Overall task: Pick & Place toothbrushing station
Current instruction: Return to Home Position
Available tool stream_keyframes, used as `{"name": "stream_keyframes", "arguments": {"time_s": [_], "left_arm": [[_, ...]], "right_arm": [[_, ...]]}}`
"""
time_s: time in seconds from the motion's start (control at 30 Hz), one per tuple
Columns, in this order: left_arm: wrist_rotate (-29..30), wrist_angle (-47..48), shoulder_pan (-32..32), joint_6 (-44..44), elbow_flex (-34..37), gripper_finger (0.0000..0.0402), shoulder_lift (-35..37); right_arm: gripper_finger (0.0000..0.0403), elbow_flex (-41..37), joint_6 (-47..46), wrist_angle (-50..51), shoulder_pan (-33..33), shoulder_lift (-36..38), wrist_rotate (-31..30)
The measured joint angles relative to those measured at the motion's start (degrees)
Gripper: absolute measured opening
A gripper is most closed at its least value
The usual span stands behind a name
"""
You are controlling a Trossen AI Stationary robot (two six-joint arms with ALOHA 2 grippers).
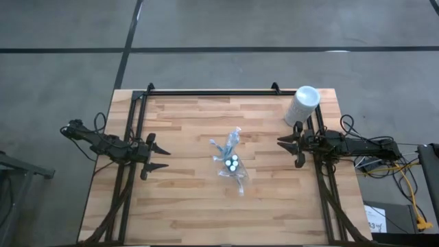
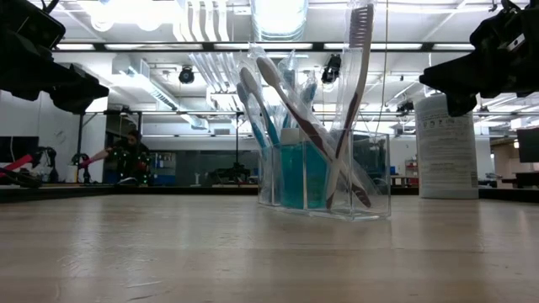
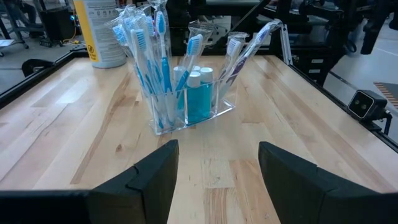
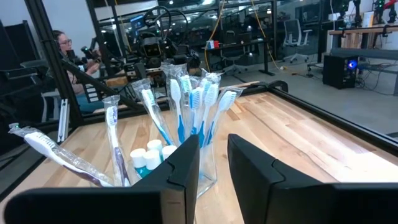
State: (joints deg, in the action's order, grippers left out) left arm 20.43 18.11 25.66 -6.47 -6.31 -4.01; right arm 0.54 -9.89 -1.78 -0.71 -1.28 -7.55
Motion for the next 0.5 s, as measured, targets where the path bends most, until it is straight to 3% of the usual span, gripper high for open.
{"name": "stream_keyframes", "arguments": {"time_s": [0.5], "left_arm": [[0.0, 0.0, 0.0, 0.0, 0.0, 0.0227, 0.0]], "right_arm": [[0.0073, 0.0, 0.0, 0.0, 0.0, 0.0, 0.0]]}}
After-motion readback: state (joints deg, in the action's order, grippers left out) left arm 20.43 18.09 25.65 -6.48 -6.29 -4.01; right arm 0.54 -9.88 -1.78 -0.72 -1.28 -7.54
